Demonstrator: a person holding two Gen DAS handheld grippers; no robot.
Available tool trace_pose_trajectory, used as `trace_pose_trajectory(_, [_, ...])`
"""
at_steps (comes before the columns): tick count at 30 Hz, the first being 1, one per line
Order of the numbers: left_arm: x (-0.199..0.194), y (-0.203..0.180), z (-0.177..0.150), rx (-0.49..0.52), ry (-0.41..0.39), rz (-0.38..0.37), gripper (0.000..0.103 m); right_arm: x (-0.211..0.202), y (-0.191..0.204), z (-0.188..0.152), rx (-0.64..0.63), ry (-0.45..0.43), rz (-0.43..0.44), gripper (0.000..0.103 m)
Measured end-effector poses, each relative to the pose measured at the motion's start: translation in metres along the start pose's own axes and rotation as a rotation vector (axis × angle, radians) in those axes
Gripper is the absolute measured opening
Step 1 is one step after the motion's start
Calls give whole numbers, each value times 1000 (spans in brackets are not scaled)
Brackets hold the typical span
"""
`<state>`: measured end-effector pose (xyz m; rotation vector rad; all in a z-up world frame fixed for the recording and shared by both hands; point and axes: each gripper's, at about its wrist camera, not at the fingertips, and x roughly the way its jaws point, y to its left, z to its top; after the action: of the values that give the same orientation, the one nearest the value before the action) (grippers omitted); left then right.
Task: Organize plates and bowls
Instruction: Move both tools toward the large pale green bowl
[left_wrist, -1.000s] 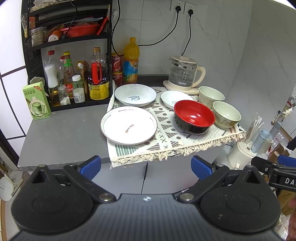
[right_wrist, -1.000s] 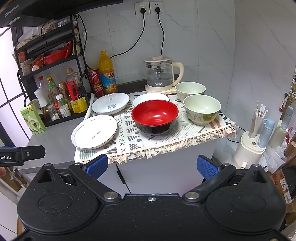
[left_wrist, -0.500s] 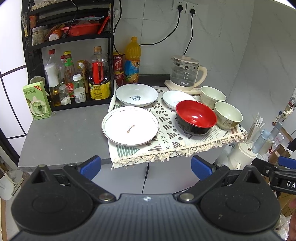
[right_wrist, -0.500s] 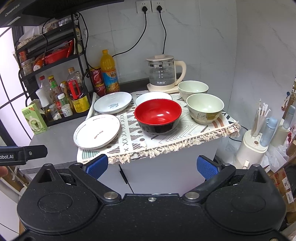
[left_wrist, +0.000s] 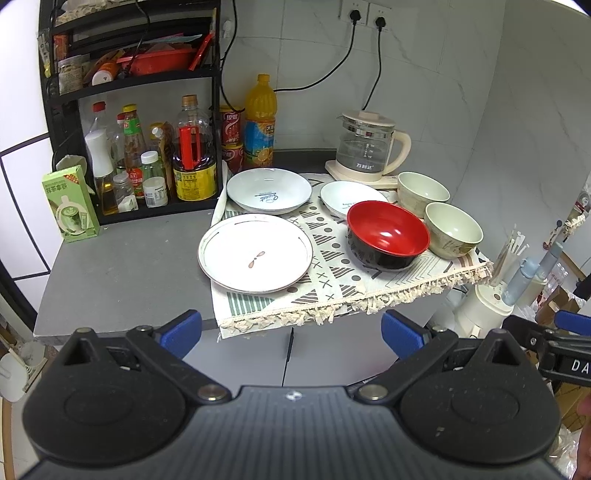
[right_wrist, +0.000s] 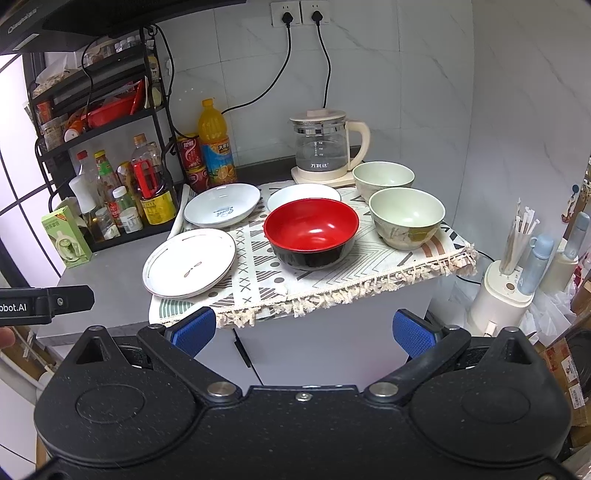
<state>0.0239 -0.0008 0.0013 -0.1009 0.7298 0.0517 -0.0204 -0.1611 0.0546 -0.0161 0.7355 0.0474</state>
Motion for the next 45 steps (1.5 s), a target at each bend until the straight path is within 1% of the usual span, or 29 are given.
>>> trace_pose_trajectory(13, [3,-2,-1,7,0,5,102,0,-4,0,-7,0,5,103])
trace_pose_trajectory(17, [7,-5,-1,7,5,0,102,2,-6,-1,-1,15,53,103])
trace_pose_trajectory(24, [21,-11,4,31,12,-7,102,9,-11,1,9,29,58,103])
trace_pose_trajectory(31, [48,-16,18,30,36,-25,102,26,-24,5,39,32,60,103])
trace_pose_trajectory(35, [67,-19,27,32,60,-45,102,39,-28,10,32,29,52,103])
trace_pose_trajectory(38, [80,-22,35,39,70,-52,102,52,-35,15,56,39,44,103])
trace_pose_trajectory(45, [116,-27,63,43,99,-61,102,81,-48,33,90,61,26,103])
